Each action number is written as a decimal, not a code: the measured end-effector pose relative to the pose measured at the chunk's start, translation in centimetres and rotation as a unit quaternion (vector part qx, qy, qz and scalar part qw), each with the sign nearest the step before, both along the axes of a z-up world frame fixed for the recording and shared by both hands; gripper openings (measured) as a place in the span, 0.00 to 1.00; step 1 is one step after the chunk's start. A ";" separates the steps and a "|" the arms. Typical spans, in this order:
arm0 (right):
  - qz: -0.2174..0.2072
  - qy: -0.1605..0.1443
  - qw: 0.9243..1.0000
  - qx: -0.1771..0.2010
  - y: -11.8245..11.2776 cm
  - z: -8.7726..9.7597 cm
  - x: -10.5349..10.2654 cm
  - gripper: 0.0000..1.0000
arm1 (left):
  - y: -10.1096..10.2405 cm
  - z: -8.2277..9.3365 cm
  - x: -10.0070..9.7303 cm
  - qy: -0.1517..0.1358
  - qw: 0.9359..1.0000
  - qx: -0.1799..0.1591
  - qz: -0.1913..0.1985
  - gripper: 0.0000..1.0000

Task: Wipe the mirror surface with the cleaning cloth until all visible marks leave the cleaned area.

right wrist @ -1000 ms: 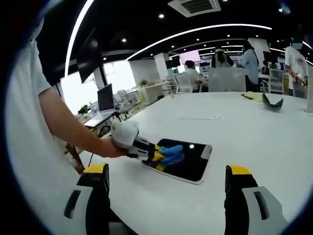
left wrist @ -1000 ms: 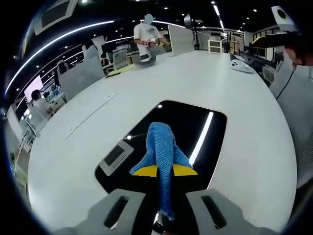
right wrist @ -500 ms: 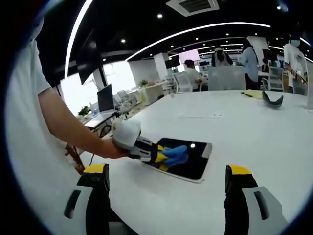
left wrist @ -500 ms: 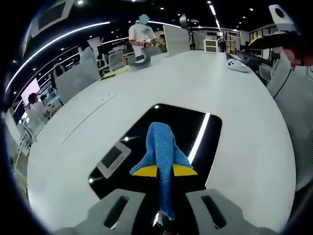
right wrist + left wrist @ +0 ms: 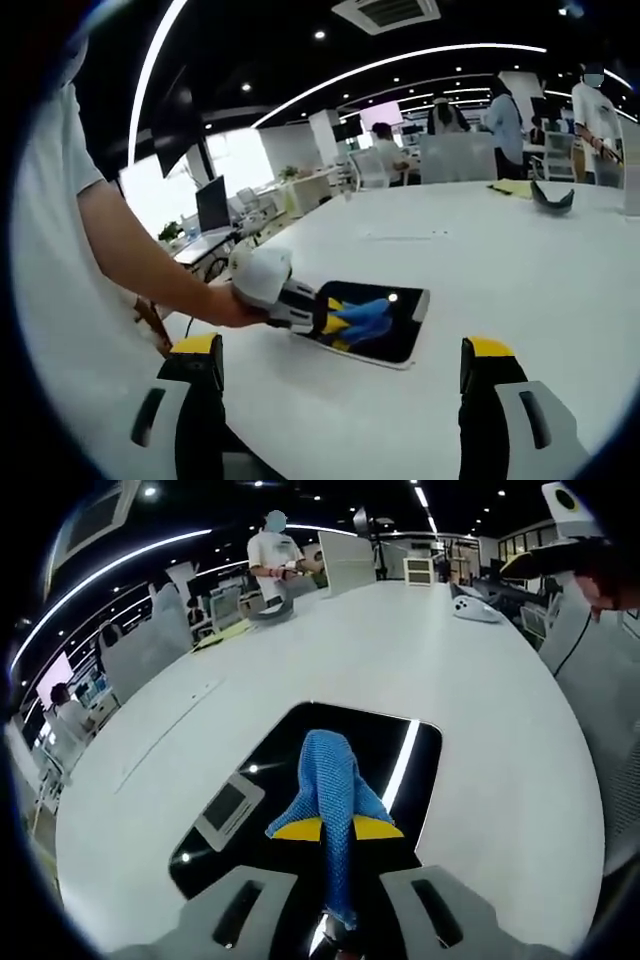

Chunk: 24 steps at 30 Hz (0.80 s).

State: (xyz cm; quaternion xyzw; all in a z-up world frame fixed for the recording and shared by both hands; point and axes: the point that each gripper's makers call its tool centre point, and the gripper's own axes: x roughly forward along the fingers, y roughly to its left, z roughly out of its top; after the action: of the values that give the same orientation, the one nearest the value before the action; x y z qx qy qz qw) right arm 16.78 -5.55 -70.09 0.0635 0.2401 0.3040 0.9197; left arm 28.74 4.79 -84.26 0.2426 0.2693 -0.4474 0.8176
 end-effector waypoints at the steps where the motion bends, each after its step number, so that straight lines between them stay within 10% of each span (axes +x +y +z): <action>1: -0.001 0.000 1.000 0.000 0.0 0.0 0.0 0.98 | -0.1 0.0 0.0 0.000 1.000 0.000 -0.001 0.06; 24: -0.018 0.004 1.000 -0.002 -1.4 -0.1 -0.4 0.98 | -4.8 0.0 -1.1 0.000 0.999 -0.005 -0.053 0.06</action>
State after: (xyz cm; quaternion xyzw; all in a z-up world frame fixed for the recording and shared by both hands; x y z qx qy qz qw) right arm 16.40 -6.95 -70.16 0.0673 0.2433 0.2867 0.9242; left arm 27.63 -0.04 -84.30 0.2521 0.2537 -0.4918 0.7939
